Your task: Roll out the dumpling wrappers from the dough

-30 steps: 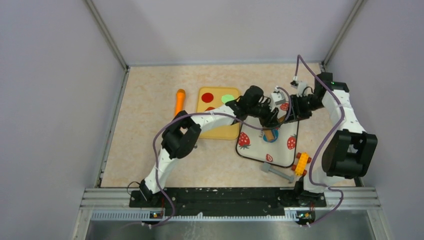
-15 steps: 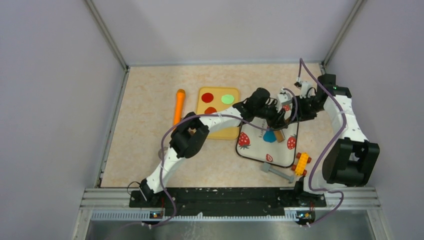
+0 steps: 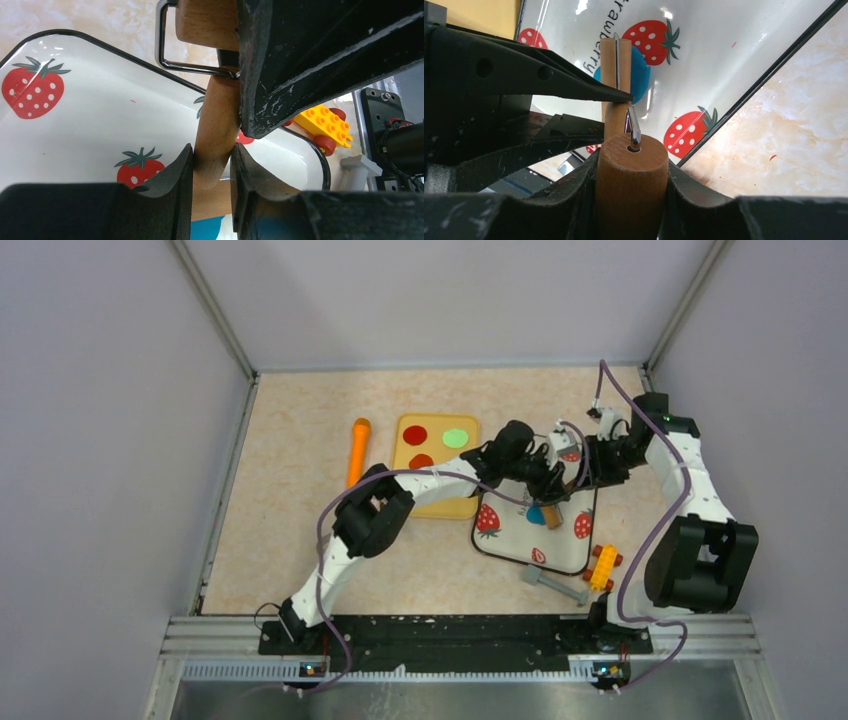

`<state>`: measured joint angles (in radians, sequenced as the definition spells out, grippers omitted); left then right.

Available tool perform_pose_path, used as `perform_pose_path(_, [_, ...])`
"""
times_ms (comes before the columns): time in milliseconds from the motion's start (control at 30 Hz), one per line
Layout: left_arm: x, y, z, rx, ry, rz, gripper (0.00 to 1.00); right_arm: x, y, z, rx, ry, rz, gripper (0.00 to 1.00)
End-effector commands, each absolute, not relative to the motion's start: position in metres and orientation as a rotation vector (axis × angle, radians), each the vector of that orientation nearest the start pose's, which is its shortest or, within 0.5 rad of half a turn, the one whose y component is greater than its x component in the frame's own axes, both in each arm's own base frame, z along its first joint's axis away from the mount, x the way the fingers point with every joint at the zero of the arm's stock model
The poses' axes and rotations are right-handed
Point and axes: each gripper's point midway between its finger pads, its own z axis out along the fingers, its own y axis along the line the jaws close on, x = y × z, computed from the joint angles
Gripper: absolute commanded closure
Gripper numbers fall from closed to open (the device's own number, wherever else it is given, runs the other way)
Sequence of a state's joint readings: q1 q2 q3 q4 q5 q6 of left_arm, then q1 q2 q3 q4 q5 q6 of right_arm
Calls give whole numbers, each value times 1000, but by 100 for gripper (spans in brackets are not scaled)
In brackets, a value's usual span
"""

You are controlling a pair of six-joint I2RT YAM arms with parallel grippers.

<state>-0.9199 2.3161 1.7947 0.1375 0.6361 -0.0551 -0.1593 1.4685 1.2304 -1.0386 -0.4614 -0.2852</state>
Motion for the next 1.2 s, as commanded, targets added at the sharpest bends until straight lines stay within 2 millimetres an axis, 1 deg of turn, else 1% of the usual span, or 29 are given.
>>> perform_pose_path(0, [322, -563, 110, 1179, 1697, -1223, 100, 292, -1, 137, -265, 2688, 356, 100])
perform_pose_path(67, [327, -569, 97, 1174, 1725, -1226, 100, 291, -3, 130, -268, 2701, 346, 100])
perform_pose_path(100, [329, -571, 87, 1170, 1742, -1228, 100, 289, -4, 125, -268, 2712, 345, 100])
perform_pose_path(167, [330, -575, 79, 1164, 1750, -1236, 100, 288, -6, 120, -274, 2720, 327, 100])
perform_pose_path(300, [333, -586, 80, 1160, 1743, -1254, 100, 286, -11, 115, -291, 2728, 290, 100])
perform_pose_path(367, [334, -590, 84, 1164, 1732, -1261, 100, 287, -11, 118, -289, 2726, 284, 100])
perform_pose_path(400, [334, -592, 89, 1165, 1720, -1264, 100, 289, -12, 122, -290, 2717, 279, 100])
perform_pose_path(467, [337, -597, 107, 1165, 1677, -1271, 100, 294, -12, 138, -290, 2685, 270, 100])
perform_pose_path(533, [340, -601, 135, 1155, 1623, -1271, 100, 297, -9, 160, -293, 2647, 280, 100])
perform_pose_path(600, [340, -600, 170, 1149, 1553, -1269, 100, 298, -2, 185, -303, 2600, 317, 100])
perform_pose_path(633, [340, -598, 188, 1145, 1521, -1263, 100, 297, 4, 197, -310, 2574, 343, 100])
perform_pose_path(700, [337, -590, 214, 1139, 1481, -1247, 100, 292, 20, 213, -348, 2535, 411, 100])
perform_pose_path(733, [333, -585, 222, 1143, 1469, -1239, 100, 289, 28, 218, -372, 2523, 430, 100])
perform_pose_path(800, [327, -573, 229, 1168, 1462, -1216, 100, 283, 42, 220, -408, 2515, 468, 100])
perform_pose_path(833, [324, -567, 225, 1180, 1481, -1202, 100, 280, 47, 217, -418, 2518, 481, 100])
perform_pose_path(900, [320, -554, 216, 1197, 1525, -1192, 100, 276, 52, 205, -430, 2542, 501, 100])
perform_pose_path(933, [319, -547, 200, 1201, 1570, -1185, 100, 273, 52, 196, -430, 2562, 511, 100])
perform_pose_path(1033, [321, -532, 169, 1204, 1627, -1147, 100, 275, 50, 179, -435, 2574, 496, 100])
perform_pose_path(1100, [324, -530, 156, 1206, 1637, -1137, 100, 277, 47, 169, -447, 2576, 479, 100])
perform_pose_path(1167, [327, -533, 146, 1189, 1656, -1137, 100, 279, 44, 158, -450, 2585, 449, 100])
